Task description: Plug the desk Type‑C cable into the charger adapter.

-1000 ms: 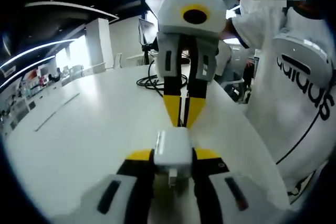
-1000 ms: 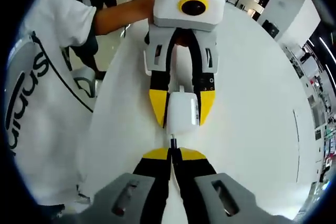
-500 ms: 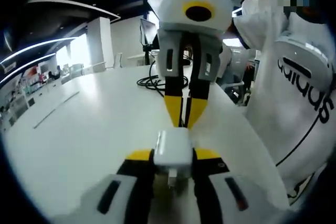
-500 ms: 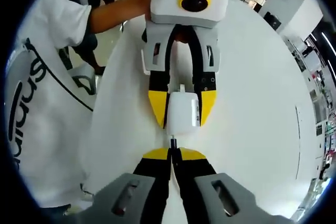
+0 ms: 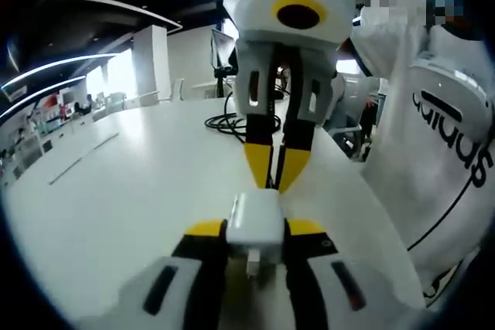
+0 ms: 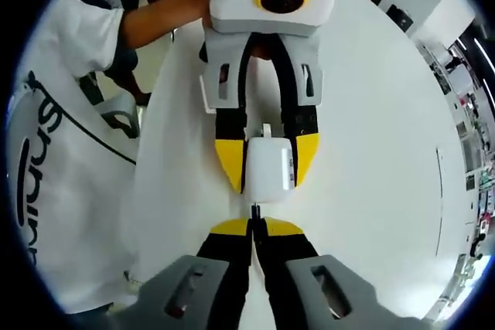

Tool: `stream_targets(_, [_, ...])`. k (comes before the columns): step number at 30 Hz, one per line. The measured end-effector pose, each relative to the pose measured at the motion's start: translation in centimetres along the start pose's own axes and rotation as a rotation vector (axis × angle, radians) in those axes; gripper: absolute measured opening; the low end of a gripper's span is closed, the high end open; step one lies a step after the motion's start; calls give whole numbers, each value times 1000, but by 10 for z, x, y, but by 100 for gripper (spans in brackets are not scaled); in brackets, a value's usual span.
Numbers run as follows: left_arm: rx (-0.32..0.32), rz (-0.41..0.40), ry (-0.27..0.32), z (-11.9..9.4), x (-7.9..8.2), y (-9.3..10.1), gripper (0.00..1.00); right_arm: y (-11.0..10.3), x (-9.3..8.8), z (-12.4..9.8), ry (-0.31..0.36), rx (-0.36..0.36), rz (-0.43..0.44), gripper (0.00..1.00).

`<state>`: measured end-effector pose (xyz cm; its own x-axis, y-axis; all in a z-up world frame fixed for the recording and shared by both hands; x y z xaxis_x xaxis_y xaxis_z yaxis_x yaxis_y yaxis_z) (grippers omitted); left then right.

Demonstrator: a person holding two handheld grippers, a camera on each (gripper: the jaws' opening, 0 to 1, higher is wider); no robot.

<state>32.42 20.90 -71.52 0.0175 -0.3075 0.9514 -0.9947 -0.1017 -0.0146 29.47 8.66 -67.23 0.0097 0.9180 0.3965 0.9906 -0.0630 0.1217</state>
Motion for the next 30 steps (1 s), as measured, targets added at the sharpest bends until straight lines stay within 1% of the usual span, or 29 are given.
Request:
stream_targets(3, [1, 0, 2, 0, 0, 0, 27, -1, 1, 1, 2, 7, 2, 3])
stream_targets(5, [-2, 2, 6, 0, 0, -1, 27, 2, 0, 1, 15, 14, 11, 4])
stream_targets(6, [-4, 4, 9, 0, -1, -1, 27, 3, -1, 2, 34, 21, 6, 4])
stream_targets(7, [-5, 5, 13, 0, -1, -1, 28, 3, -2, 3, 76, 31, -10, 4])
stream_targets(8, [-6, 4, 20, 0, -1, -1, 28, 4, -4, 2, 105, 34, -15, 4])
stream_targets(9, [-7, 3, 26, 0, -2, -1, 28, 3, -7, 2, 132, 36, -4, 4])
stream_targets(10, [-8, 0, 31, 0, -2, -1, 28, 3, -11, 1, 153, 37, 8, 5])
stream_targets(11, [-8, -1, 33, 1, -2, -1, 28, 4, -15, 0, 163, 46, 1, 6])
stream_targets(13, [-10, -1, 34, 1, -2, -2, 28, 4, -23, -1, 195, 48, 11, 15])
stream_targets(15, [-13, 0, 34, 1, -2, -2, 28, 4, -31, -1, 246, 49, 25, 26])
stream_targets(16, [-14, -1, 34, 1, -2, -2, 28, 4, -34, -1, 279, 50, 31, 26])
stream_targets(17, [-16, -1, 35, 1, -2, -2, 28, 4, -37, -2, 338, 61, 30, 24])
stream_targets(18, [-18, -2, 35, 1, -2, -2, 28, 4, -38, -3, 381, 60, 29, 23])
stream_targets(19, [-19, -2, 35, 1, -2, -2, 28, 6, -37, -4, 443, 46, 7, 23])
stream_targets(20, [-19, -2, 36, 1, -2, -2, 28, 7, -36, -5, 486, 33, -9, 23])
stream_targets(21, [-20, -2, 38, 1, -3, -2, 28, 7, -38, -8, 547, 27, -24, 23])
stream_targets(22, [-19, -3, 39, 1, -3, -2, 28, 7, -41, -9, 584, 30, -18, 23])
stream_targets(25, [-16, -6, 43, 1, -3, -2, 28, 6, -49, -8, 660, 42, 35, 24])
stream_targets(26, [-15, -7, 44, 1, -3, -2, 28, 6, -54, -6, 687, 38, 53, 25])
stream_targets(27, [-14, -9, 45, 0, -3, -2, 28, 8, -57, -4, 710, 18, 72, 26])
stream_targets(29, [-12, -10, 46, 0, -3, -1, 28, 8, -63, 1, 748, 26, 92, 25])
stream_targets(30, [-11, -10, 46, 0, -3, -1, 28, 9, -64, 2, 780, 14, 91, 25])
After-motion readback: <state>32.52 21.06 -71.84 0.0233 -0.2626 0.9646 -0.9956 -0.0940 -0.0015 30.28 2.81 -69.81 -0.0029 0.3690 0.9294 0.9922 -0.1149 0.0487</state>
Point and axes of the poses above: the point that each gripper's makers call its tool centre point, and the gripper's own axes: z roughly forward along the fingers, y roughly to its right, x roughly out of its top, the point moved 9 cm from there along -z, roughly backward along the fingers, and after that the axes turned 6 degrees about y, right-handed, at the moved point
